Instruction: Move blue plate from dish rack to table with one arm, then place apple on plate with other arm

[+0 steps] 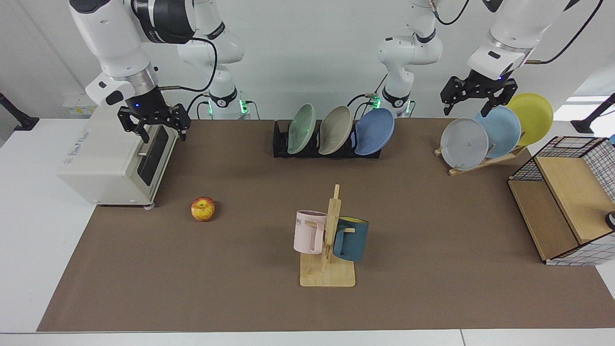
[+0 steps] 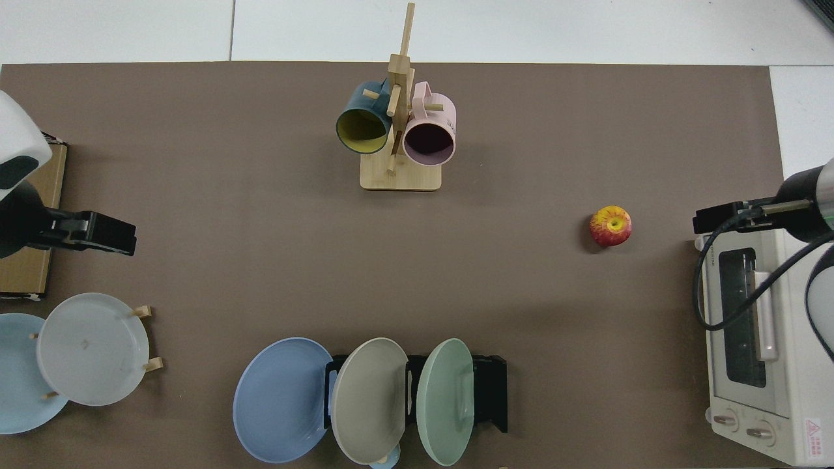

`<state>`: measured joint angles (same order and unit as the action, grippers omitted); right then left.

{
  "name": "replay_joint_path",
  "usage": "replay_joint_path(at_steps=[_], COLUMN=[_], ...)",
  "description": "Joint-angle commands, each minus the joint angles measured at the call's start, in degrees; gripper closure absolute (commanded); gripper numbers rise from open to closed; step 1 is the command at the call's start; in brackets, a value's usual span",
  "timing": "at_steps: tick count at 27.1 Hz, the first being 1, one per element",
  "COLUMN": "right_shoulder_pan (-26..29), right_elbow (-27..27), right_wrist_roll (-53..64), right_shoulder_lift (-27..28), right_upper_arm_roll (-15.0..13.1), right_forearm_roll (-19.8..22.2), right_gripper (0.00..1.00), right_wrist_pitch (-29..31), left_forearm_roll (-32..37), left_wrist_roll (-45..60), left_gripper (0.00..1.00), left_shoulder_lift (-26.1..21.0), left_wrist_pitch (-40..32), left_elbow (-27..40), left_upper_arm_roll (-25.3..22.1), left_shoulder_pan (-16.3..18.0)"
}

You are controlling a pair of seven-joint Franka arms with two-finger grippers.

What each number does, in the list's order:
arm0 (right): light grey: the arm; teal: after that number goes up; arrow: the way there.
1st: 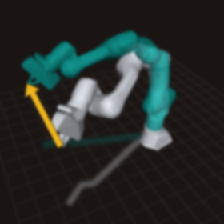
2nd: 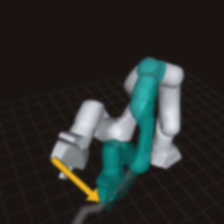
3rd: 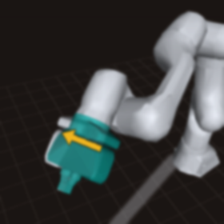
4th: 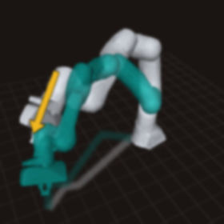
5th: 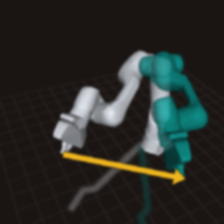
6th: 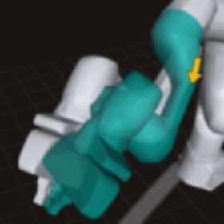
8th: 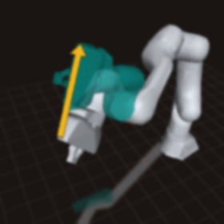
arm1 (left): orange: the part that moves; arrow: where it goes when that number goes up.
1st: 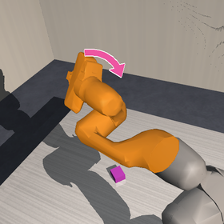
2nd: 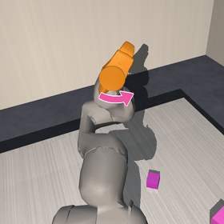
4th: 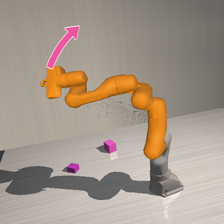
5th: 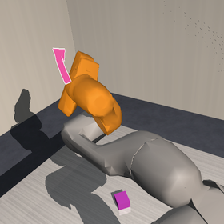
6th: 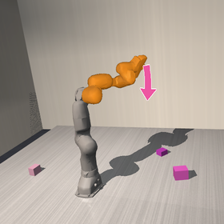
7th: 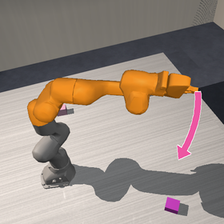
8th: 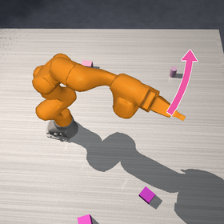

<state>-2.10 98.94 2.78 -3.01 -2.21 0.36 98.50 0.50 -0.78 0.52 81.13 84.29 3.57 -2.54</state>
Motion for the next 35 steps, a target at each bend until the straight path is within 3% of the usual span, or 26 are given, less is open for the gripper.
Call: replay_joint_path(at_steps=[1,17,28,35], right_shoulder_pan=[0.2,0.0,-3.2,-3.4], right_elbow=[-4.3,-12.6,-10.7,-5.7], right_wrist_roll=[-0.5,-1.2,-3.7,-5.2], right_shoulder_lift=[3.4,14.0,17.8,18.6], right_upper_arm_roll=[0.4,1.1,1.1,1.1], right_forearm_roll=[0.1,0.2,0.1,0.1], right_gripper=[0.0,0.01,0.01,0.01], right_wrist_pitch=[-0.8,0.0,8.7,15.2], left_forearm_roll=[-0.9,-1.3,-5.1,-7.1], left_wrist_roll=[0.1,-0.3,-0.5,-0.5], left_gripper=[0.0,0.0,0.0,0.0], left_shoulder_lift=[2.2,4.5,6.0,11.2], left_wrist_pitch=[-0.1,-0.6,0.4,3.3], left_elbow=[2.1,5.5,8.7,18.5], left_upper_arm_roll=[-0.4,-0.4,-0.3,-0.2], left_shoulder_pan=[-0.1,0.0,-0.2,-0.4])
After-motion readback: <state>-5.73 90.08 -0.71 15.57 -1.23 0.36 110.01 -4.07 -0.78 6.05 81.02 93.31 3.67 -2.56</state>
